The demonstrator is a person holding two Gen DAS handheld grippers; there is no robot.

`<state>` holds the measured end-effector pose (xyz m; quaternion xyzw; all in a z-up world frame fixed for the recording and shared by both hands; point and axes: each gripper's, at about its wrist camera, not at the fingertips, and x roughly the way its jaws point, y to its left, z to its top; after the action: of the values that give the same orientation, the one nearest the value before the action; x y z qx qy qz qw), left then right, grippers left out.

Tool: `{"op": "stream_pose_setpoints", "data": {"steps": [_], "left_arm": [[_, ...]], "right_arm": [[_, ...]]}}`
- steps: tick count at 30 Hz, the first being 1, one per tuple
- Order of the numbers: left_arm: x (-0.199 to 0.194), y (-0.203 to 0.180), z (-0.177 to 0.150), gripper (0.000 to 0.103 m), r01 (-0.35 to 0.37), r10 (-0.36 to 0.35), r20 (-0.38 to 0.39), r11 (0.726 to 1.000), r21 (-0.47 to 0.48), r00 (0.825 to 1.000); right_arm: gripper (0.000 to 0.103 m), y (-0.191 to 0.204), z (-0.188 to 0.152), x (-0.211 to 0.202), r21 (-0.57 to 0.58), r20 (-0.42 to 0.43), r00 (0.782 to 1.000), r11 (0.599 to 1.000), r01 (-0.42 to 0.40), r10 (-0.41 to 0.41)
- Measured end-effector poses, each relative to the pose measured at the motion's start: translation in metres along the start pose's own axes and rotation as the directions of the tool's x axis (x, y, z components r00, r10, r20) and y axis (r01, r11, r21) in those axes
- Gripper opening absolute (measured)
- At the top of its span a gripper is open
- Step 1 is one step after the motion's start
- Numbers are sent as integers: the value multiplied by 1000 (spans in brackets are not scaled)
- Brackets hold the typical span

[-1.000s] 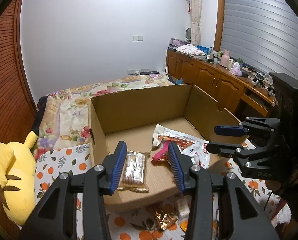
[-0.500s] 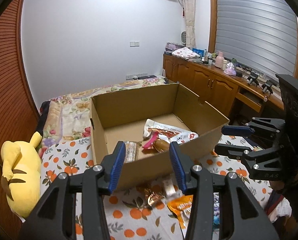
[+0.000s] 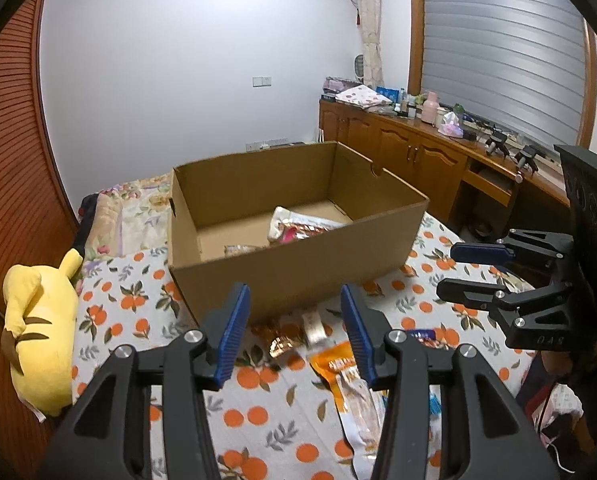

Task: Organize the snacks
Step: 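Move both tools back toward the remaining snacks on the sheet, then grasp the orange packet with the left tool while the right tool grasps the white-blue pouch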

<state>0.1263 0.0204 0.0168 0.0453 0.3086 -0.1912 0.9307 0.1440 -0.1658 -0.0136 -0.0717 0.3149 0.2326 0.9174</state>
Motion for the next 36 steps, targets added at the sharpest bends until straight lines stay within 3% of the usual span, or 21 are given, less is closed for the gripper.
{"op": "stream_pose_setpoints", "data": {"steps": [13, 25, 36], "left_arm": [[15, -22, -44, 54, 41, -43, -76, 999, -26, 996], [35, -33, -84, 54, 46, -55, -154, 997, -60, 986], [42, -28, -96, 54, 41, -55, -172, 996, -83, 984]], "right_arm": [[61, -2, -43, -5, 60, -39, 999, 998, 17, -14], [63, -8, -80, 28, 147, -117, 993, 989, 13, 4], [68, -5, -91, 56, 189, -181, 983, 982, 23, 11]]}}
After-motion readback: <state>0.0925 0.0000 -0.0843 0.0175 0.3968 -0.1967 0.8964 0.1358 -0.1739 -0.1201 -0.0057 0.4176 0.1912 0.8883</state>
